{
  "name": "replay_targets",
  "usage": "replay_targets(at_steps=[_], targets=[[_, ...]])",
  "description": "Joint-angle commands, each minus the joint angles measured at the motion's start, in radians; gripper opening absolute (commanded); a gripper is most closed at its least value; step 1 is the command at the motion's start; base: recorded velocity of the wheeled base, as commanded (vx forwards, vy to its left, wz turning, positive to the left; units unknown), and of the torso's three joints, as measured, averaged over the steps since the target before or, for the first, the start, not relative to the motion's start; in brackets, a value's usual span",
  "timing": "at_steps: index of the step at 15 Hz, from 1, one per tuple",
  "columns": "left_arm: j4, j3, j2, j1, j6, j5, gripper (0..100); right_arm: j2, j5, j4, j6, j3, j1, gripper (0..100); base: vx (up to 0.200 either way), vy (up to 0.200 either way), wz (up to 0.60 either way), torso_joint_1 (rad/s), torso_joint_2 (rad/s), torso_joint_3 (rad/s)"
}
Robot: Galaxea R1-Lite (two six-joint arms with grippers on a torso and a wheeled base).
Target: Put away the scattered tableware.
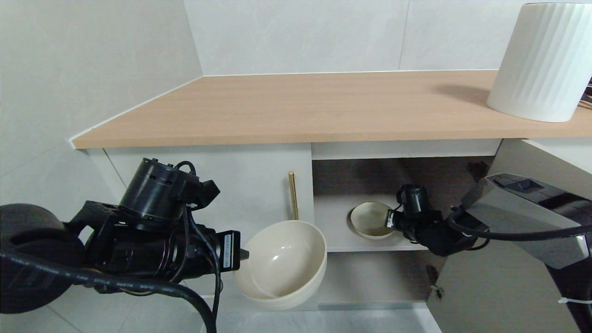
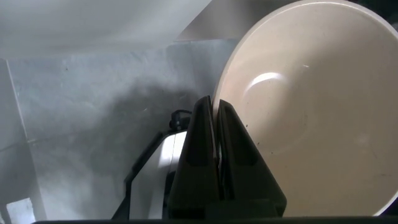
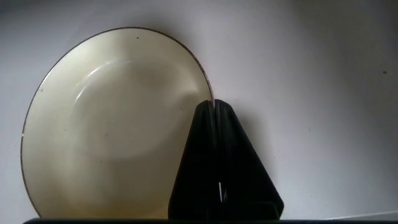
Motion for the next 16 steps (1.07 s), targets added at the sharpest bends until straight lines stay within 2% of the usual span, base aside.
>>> replay_targets(at_steps=[1, 5, 7, 8, 9, 11, 12, 13, 16], targets=[[0.000, 0.000, 0.018, -0.004, 0.000, 0.000, 0, 0.003, 0.000, -0.001, 0.000, -0.005, 0.001, 100, 0.000, 0.000, 0.00, 0.000, 0.00, 0.000], [-0.005, -0.003, 0.058, -0.026, 0.000, 0.000, 0, -0.007, 0.002, -0.004, 0.005, 0.000, 0.001, 100, 0.000, 0.000, 0.00, 0.000, 0.00, 0.000], [-0.008, -0.008, 0.089, -0.046, 0.004, 0.005, 0, -0.077, 0.009, -0.008, 0.008, 0.073, 0.007, 100, 0.000, 0.000, 0.00, 0.000, 0.00, 0.000], [-0.008, -0.009, 0.098, -0.053, 0.015, 0.020, 0, -0.122, 0.020, -0.008, 0.006, 0.116, 0.013, 100, 0.000, 0.000, 0.00, 0.000, 0.00, 0.000], [-0.008, -0.009, 0.133, -0.081, 0.041, 0.068, 0, -0.217, 0.086, -0.002, 0.006, 0.190, 0.042, 100, 0.000, 0.000, 0.00, 0.000, 0.00, 0.000], [-0.009, -0.012, 0.195, -0.098, 0.060, 0.132, 0, -0.339, 0.178, 0.022, 0.000, 0.274, 0.082, 100, 0.000, 0.000, 0.00, 0.000, 0.00, 0.000], [-0.009, -0.012, 0.195, -0.098, 0.060, 0.132, 0, -0.339, 0.178, 0.022, 0.000, 0.274, 0.082, 100, 0.000, 0.000, 0.00, 0.000, 0.00, 0.000], [-0.011, -0.026, 0.254, -0.124, 0.066, 0.152, 0, -0.456, 0.293, 0.173, 0.000, 0.305, 0.130, 100, 0.000, 0.000, 0.00, 0.000, 0.00, 0.000], [-0.074, -0.020, 0.316, -0.154, 0.063, 0.195, 0, -0.608, 0.374, 0.370, -0.001, 0.322, 0.226, 100, 0.000, 0.000, 0.00, 0.000, 0.00, 0.000]])
